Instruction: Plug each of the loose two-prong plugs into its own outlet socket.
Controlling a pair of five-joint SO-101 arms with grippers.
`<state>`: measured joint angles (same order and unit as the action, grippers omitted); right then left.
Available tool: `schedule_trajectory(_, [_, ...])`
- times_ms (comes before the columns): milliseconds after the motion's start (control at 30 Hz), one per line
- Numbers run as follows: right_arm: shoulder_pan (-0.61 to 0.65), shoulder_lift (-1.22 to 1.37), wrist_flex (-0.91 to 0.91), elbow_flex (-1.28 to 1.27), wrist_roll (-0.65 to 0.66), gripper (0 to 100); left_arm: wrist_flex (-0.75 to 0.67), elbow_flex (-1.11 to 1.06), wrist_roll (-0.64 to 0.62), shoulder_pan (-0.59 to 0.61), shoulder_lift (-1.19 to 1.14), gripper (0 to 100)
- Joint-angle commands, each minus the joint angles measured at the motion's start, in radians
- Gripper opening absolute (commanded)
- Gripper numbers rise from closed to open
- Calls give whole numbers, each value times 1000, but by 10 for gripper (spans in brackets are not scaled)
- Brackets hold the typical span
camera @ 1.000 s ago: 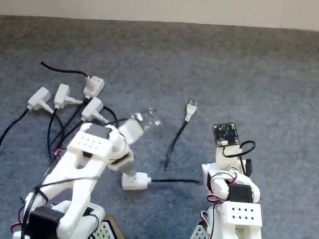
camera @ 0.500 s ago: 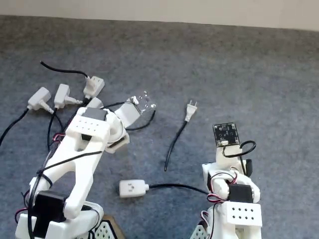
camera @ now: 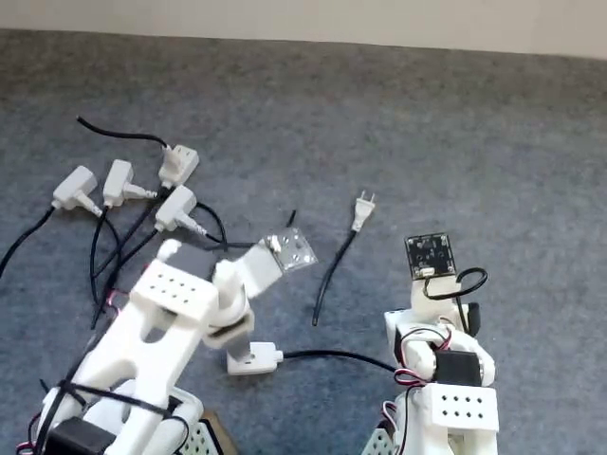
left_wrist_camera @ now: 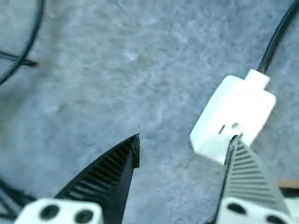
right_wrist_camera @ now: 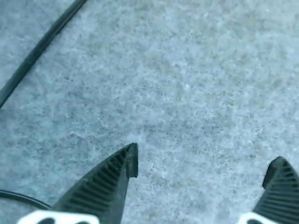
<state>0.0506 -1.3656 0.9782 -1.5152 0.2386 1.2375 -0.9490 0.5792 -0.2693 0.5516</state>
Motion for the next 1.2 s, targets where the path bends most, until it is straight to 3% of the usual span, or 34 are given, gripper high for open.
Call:
schedule_trajectory(0, [-12, -13, -18, 2, -8, 400, -176, -117, -20, -7, 4, 298])
schedule_trajectory(133, [-12, -13, -16, 2, -8, 400, -290, -105, -2, 73, -71, 298])
schedule_trajectory(333, [-12, -12, -16, 2, -8, 400, -244, 133, 38, 193, -237, 298])
schedule_trajectory(667, [-12, -12, -16, 2, -8, 400, -292, 341, 77, 243, -575, 253])
schedule_trajectory(1067, [-12, -12, -16, 2, -8, 400, -288, 547, 75, 371, -736, 249])
schedule_trajectory(1167, [-12, -10, -16, 2, -8, 400, -204, 582, 75, 381, -670, 249])
